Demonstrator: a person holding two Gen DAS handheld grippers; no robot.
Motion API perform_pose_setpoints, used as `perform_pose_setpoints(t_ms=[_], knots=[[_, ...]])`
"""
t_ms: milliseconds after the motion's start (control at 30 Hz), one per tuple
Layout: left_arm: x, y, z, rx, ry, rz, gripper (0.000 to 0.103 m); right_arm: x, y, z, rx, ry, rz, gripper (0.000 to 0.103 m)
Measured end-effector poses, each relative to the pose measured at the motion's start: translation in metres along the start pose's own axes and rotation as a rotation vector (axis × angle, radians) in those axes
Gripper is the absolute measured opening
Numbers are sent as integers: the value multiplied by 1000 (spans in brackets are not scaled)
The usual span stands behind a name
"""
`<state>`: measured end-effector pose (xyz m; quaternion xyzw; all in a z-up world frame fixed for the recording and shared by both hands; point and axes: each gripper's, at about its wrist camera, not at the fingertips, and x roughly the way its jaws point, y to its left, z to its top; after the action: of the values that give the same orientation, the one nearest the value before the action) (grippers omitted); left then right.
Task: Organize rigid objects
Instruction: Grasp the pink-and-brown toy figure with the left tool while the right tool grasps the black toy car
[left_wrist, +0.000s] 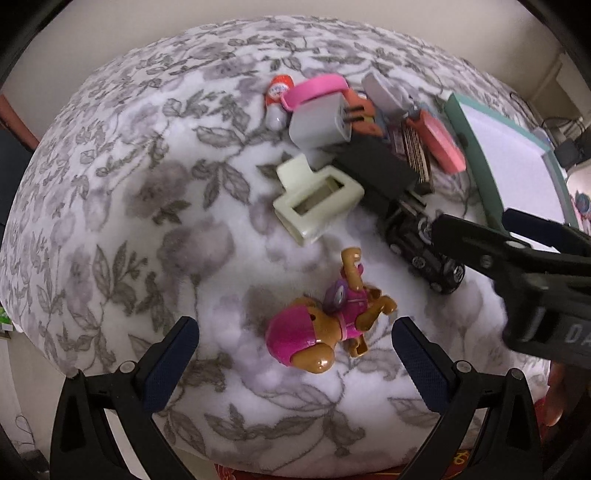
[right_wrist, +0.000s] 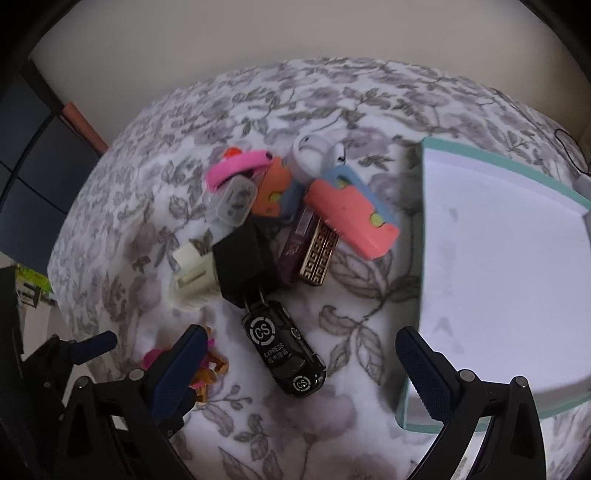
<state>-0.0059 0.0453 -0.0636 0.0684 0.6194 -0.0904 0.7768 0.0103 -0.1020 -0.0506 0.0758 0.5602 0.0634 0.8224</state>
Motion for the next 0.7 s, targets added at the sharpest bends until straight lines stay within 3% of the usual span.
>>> perform_pose_setpoints(t_ms=[167, 233, 300, 400, 600, 700], knots=[[10, -4, -5, 23, 13, -2, 102, 19, -2, -3, 2, 51, 7, 89], [12, -5, -5, 29, 14, -4, 93, 24, -2, -5, -2, 66, 0, 86], [16, -4, -6, 23, 24, -21, 73, 30, -2, -6, 0, 83, 6, 84], [20, -1, -9, 17, 33, -56, 65, 35, 3, -8, -25, 93, -4, 82], [26, -13, -16, 35, 25, -54, 63, 48, 26, -12, -154, 87, -103, 83], [28, -14, -16, 35, 23, -55, 63, 51, 36, -14, -199, 69, -144, 79]])
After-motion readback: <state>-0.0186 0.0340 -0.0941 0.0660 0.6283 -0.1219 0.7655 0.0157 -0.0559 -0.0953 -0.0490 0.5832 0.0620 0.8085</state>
